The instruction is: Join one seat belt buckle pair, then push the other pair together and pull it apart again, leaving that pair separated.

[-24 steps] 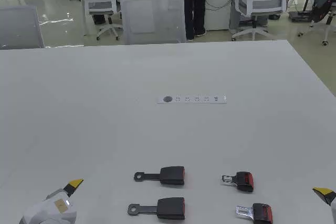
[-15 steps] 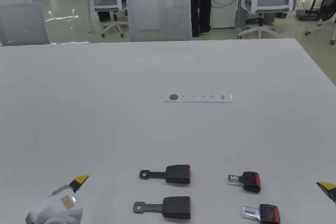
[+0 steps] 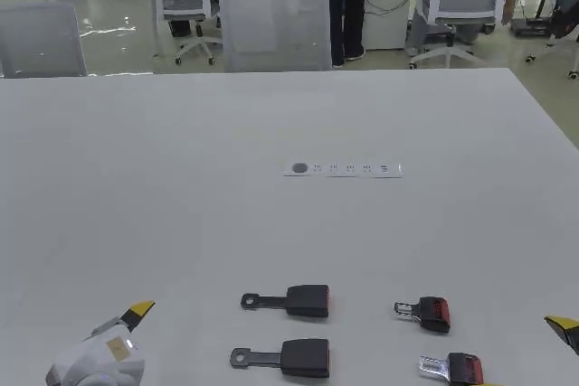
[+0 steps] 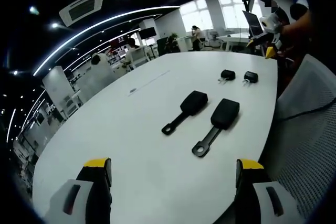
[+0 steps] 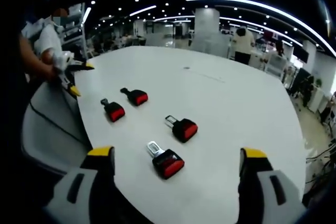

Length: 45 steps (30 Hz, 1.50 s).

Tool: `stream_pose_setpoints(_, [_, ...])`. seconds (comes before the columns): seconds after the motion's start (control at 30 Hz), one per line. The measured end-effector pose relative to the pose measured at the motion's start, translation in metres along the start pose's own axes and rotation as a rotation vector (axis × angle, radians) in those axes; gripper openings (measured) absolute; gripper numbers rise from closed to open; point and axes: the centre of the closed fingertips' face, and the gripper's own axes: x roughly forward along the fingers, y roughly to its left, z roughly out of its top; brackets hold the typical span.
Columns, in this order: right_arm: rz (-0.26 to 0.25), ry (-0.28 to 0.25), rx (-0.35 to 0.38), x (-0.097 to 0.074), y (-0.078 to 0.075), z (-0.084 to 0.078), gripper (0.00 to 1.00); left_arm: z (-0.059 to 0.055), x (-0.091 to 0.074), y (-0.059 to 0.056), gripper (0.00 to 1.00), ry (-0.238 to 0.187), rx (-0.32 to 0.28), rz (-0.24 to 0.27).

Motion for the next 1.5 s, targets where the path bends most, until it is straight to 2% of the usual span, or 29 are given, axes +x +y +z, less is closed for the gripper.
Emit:
stream_pose_setpoints(0.17, [0.007, 0.007, 0.014, -0.001, 0.001, 0.001, 1.0, 0.001, 0.0, 0.0, 1.0, -0.001, -0.002, -0.001])
stream_pose_setpoints(0.3, [0.011, 0.076, 0.023, 0.002, 0.003, -0.008, 1.0, 0.001, 0.0, -0.001, 1.0, 0.002, 0.0, -0.002])
stream_pose_setpoints(0.33, [0.025, 0.056, -0.016, 0.003, 0.006, -0.004, 1.0, 0.0, 0.0, -0.001, 1.0, 0.003, -0.001, -0.002])
stream_pose_setpoints(0.4, [0.017, 0.036, -0.056, 0.003, 0.005, -0.001, 1.0, 0.0, 0.0, -0.001, 1.0, 0.002, -0.001, -0.002])
stream_pose_setpoints(0.6, [0.016, -0.002, -0.065, 0.002, 0.004, 0.008, 1.0, 0.0, 0.0, -0.001, 1.0, 0.006, 0.001, -0.006])
stream_pose_setpoints(0.77, [0.016, -0.013, -0.073, 0.001, 0.002, 0.009, 0.99, 0.001, 0.0, -0.001, 1.0, 0.007, 0.0, -0.004])
stream_pose_setpoints(0.97, [0.033, 0.004, -0.099, 0.003, 0.007, 0.003, 0.97, 0.001, 0.0, -0.001, 1.0, 0.007, 0.0, -0.003])
stream_pose_setpoints(1.07, [0.038, 0.009, -0.089, 0.004, 0.008, 0.003, 0.97, 0.005, -0.001, -0.001, 0.99, -0.011, -0.033, -0.009])
stream_pose_setpoints(1.17, [0.033, 0.002, -0.1, 0.004, 0.007, 0.005, 0.97, 0.004, -0.001, -0.002, 1.0, 0.002, -0.034, -0.008])
stream_pose_setpoints(1.3, [0.042, 0.019, -0.11, 0.003, 0.008, 0.005, 0.92, 0.004, -0.001, -0.003, 1.0, 0.002, -0.032, -0.009])
stream_pose_setpoints(1.5, [0.027, 0.029, -0.099, 0.003, 0.006, 0.001, 1.0, 0.001, 0.0, -0.003, 0.99, 0.013, -0.028, -0.011])
